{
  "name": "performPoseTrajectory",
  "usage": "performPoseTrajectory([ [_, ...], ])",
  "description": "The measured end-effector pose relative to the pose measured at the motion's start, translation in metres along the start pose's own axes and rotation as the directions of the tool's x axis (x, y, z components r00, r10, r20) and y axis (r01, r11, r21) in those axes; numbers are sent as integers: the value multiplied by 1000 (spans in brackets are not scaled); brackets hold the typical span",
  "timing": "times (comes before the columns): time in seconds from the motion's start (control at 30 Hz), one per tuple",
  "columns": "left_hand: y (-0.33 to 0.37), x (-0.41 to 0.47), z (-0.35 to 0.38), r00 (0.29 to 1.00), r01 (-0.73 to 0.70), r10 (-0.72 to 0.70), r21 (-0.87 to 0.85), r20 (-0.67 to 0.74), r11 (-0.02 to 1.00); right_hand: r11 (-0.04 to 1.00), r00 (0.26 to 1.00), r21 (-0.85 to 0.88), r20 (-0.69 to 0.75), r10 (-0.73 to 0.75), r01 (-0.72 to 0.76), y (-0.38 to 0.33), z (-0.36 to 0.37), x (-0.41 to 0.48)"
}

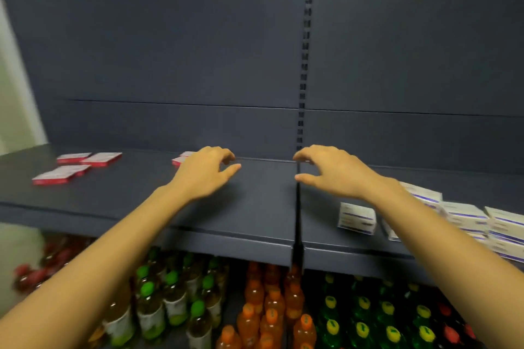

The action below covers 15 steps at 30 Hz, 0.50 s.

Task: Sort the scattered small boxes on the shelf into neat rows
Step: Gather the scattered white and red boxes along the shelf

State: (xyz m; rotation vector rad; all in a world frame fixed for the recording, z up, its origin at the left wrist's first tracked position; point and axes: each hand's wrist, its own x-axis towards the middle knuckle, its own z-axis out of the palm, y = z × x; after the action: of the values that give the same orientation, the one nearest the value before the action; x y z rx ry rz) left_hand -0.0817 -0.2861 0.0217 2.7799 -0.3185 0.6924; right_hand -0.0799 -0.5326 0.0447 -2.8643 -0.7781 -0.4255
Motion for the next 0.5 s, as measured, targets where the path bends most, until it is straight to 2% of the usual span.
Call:
performPoseTrajectory([
  [0.2, -42, -48, -22, 984, 178, -178, 84, -5, 980, 993, 994, 65, 45, -103, 100, -52, 32, 31],
  [0.5, -113, -67, -39, 973, 216, -226, 188, 36, 958, 987, 985, 95, 105, -140, 131, -117, 73, 98],
])
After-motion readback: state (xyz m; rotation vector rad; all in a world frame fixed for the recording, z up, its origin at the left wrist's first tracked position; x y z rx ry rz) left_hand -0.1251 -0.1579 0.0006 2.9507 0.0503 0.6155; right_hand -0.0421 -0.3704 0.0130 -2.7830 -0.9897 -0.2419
